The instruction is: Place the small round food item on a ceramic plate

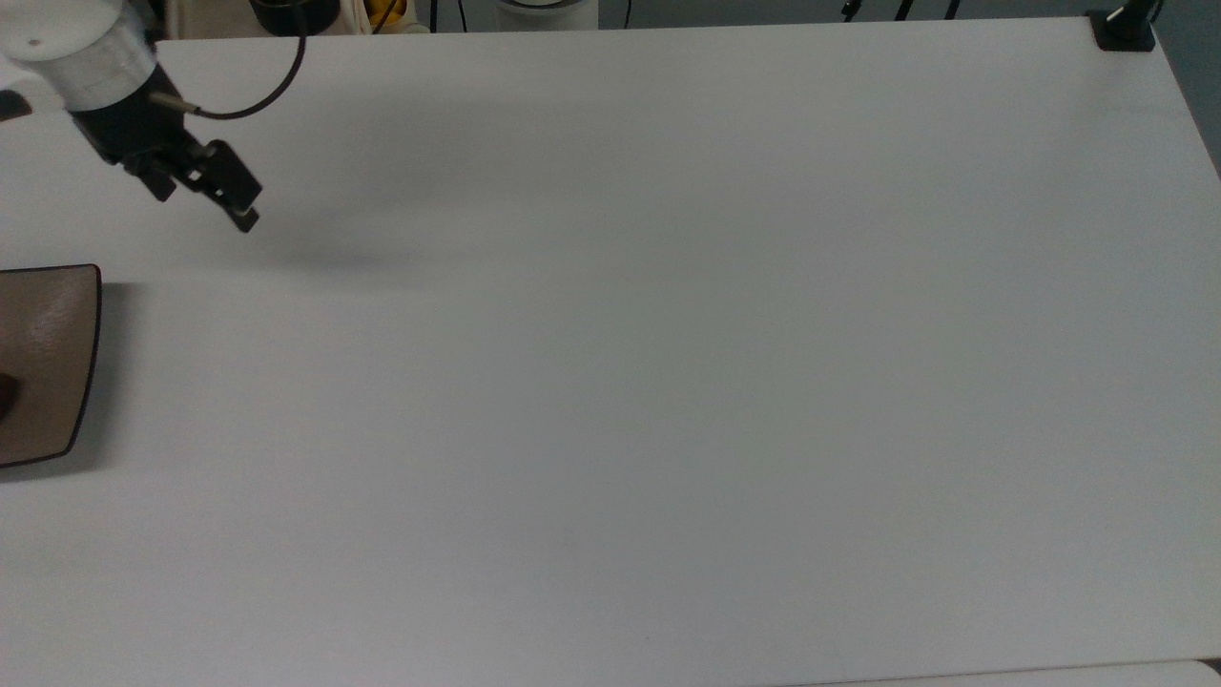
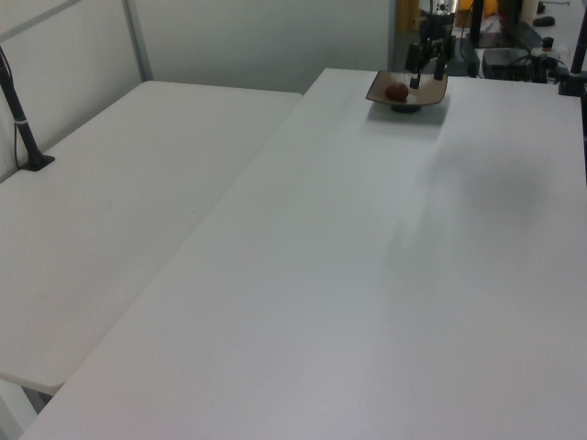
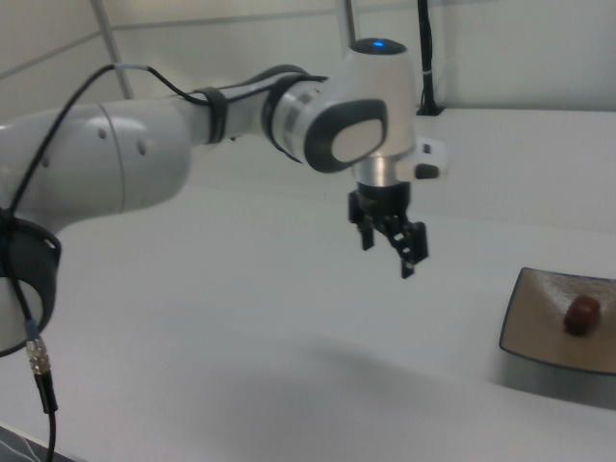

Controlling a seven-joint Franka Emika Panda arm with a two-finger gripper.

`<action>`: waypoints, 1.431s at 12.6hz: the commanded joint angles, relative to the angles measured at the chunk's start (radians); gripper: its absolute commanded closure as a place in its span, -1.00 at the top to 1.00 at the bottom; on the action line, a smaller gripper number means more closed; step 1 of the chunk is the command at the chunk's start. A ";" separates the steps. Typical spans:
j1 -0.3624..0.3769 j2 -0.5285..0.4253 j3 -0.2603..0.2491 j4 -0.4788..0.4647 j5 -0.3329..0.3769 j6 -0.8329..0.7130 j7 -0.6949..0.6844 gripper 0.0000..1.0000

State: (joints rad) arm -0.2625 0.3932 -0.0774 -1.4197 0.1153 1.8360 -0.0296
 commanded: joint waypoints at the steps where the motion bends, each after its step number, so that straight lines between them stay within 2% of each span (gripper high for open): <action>1: 0.023 -0.216 0.100 -0.232 -0.080 -0.024 -0.006 1.00; 5: 0.149 -0.377 0.117 -0.330 -0.085 -0.128 0.020 1.00; 8: 0.279 -0.522 0.131 -0.490 -0.179 -0.115 0.023 1.00; 9: 0.299 -0.536 0.131 -0.504 -0.190 -0.104 0.023 1.00; 11: 0.322 -0.540 0.130 -0.507 -0.200 -0.090 0.023 1.00; 14: 0.315 -0.521 0.130 -0.493 -0.197 -0.061 0.023 1.00; 16: 0.304 -0.490 0.126 -0.466 -0.174 -0.043 0.026 1.00; 18: 0.273 -0.482 0.126 -0.462 -0.097 -0.035 0.016 1.00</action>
State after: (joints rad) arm 0.0424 -0.1070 0.0535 -1.8922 -0.0567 1.7757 -0.0110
